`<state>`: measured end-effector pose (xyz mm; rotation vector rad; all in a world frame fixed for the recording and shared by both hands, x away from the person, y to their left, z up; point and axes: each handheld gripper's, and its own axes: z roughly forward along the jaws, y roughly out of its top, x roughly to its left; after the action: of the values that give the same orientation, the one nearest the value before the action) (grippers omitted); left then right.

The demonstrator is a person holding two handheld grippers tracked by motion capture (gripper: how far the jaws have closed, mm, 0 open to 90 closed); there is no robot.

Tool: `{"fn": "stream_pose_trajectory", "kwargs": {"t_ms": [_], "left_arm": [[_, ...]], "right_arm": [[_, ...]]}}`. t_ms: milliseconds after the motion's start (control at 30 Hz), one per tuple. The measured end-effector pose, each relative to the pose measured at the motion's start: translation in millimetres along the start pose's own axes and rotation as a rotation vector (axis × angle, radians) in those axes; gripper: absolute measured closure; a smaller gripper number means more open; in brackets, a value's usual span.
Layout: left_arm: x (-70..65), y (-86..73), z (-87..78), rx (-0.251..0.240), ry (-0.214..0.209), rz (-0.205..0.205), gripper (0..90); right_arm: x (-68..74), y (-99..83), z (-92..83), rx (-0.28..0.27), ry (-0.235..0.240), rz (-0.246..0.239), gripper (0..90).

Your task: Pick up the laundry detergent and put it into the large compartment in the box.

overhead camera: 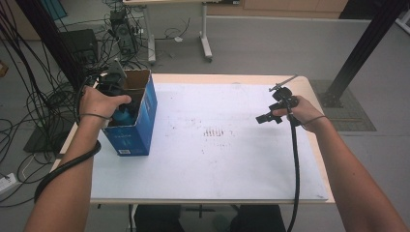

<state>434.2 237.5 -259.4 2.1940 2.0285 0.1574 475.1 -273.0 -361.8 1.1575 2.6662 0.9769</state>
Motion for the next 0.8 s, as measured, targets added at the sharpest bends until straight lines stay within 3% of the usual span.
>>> {"fn": "stream_pose_trajectory", "kwargs": {"t_ms": [800], "left_arm": [[-0.3, 0.4, 0.5, -0.004, 0.000, -0.002, 37.7]], "right_arm": [[0.6, 0.6, 1.3, 0.001, 0.003, -0.002, 5.3]]}}
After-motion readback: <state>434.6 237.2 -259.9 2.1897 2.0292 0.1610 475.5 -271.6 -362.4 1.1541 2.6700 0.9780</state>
